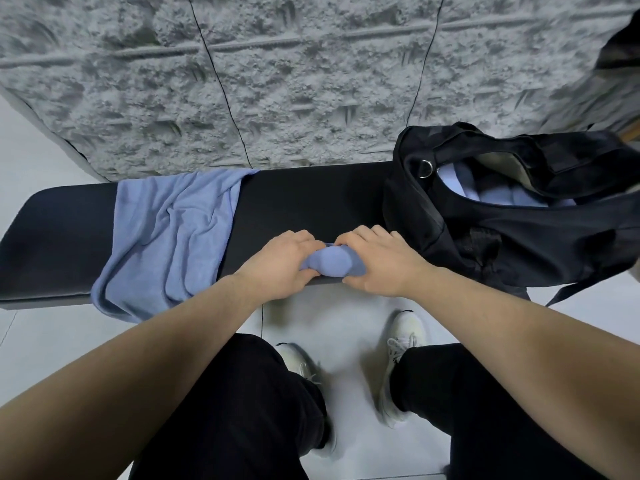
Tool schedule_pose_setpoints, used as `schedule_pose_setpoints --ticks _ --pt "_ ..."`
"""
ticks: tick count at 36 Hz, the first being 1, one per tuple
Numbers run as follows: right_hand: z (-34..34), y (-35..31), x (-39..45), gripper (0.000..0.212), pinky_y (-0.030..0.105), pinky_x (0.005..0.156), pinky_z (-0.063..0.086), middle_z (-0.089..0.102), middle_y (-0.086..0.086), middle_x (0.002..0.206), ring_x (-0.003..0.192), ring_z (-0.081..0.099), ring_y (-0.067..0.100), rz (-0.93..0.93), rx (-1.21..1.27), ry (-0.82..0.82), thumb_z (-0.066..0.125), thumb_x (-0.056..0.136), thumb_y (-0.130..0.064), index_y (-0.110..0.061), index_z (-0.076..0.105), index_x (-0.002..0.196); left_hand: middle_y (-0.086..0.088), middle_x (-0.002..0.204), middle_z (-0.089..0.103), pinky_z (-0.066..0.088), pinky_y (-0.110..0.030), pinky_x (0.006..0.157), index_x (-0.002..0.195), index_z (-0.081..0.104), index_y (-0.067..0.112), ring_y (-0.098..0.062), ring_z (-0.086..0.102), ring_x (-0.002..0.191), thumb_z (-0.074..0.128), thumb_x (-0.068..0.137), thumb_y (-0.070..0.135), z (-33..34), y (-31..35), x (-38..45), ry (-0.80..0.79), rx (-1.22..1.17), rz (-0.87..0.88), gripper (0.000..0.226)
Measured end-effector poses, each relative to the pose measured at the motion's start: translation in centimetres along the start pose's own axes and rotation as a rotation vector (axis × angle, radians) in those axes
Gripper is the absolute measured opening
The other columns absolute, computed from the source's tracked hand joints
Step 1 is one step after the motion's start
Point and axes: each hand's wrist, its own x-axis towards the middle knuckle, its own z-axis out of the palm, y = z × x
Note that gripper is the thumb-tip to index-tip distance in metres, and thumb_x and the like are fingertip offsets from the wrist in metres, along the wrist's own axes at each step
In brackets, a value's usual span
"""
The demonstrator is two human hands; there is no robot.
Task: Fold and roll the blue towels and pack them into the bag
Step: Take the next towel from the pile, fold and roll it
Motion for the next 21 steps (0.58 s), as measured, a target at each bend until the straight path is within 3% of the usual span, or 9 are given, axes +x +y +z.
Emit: schedule_pose_setpoints --ticks 3,7,13,21 --pt "0.2 -0.3 -0.1 0.059 0.038 0.086 0.038 0.048 -0.007 0.12 0.107 0.046 0.021 -0.021 -0.155 0.12 0.067 0.078 -0.042 -0.03 0.044 0.131 0.013 0.092 0.041 0.044 -0.042 0.085 0.108 0.055 0.026 -0.018 0.045 0.089 0.05 0.091 0.039 0.1 0.0 0.4 0.003 0.008 -0.045 0.022" --pt "0.6 -1.0 -0.1 0.055 0.04 0.077 0.04 0.055 0.001 0.111 0.098 0.051 0.027 -0.044 -0.257 0.183 0.071 0.073 -0.026 -0.021 0.053 0.125 0.009 0.103 0.044 0.037 -0.035 0.088 0.117 0.054 0.024 -0.016 0.038 0.092 0.052 0.094 0.036 -0.3 0.3 0.6 -0.02 0.014 -0.079 0.025" --pt "0.8 -1.1 0.2 0.039 0.04 0.089 0.039 0.048 0.0 0.122 0.106 0.043 0.025 -0.023 -0.17 0.096 0.052 0.092 -0.02 -0.018 0.045 0.13 0.006 0.115 0.049 0.027 -0.028 0.085 0.131 0.047 0.026 -0.015 0.04 0.1 0.058 0.089 0.038 -0.5 0.4 0.3 0.017 0.004 -0.075 0.045" --pt "-0.1 -0.1 0.9 0.041 0.041 0.092 0.036 0.045 0.0 0.125 0.105 0.041 0.023 -0.004 -0.023 -0.056 0.047 0.095 -0.018 -0.021 0.04 0.136 0.002 0.12 0.052 0.029 -0.029 0.076 0.13 0.051 0.021 -0.02 0.052 0.094 0.079 0.074 0.038 -0.4 -0.3 -0.4 0.175 0.235 0.099 0.065"
